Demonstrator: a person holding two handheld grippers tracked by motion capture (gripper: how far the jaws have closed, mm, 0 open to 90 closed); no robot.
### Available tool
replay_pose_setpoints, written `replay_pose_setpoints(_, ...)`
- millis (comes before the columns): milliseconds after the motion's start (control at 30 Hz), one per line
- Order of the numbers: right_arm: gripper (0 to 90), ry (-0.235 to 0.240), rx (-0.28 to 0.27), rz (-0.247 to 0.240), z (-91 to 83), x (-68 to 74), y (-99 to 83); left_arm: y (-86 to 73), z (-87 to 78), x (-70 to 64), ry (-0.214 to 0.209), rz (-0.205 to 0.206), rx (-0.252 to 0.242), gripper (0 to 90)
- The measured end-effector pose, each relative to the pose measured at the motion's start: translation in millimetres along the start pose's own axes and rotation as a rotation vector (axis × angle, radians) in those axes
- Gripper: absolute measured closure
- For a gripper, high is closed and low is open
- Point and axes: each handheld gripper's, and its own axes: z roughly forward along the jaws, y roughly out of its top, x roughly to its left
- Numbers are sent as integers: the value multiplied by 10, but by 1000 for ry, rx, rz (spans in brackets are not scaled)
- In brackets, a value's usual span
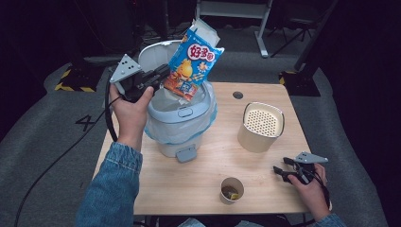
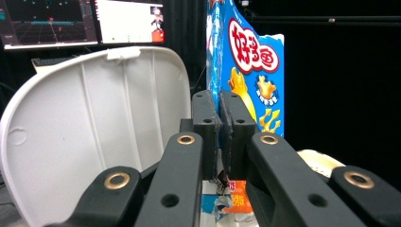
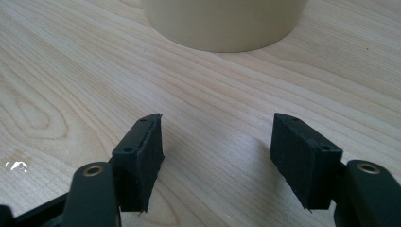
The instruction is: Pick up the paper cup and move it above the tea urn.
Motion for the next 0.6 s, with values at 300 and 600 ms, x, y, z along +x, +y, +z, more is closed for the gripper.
replay_pose_setpoints(300,353,0,0,-1,0,1,0,-121,27,24,0,-3,21,861)
replay_pose_setpoints(600,354,0,0,-2,0,1,0,-223,61,25,-6,-1,36,858)
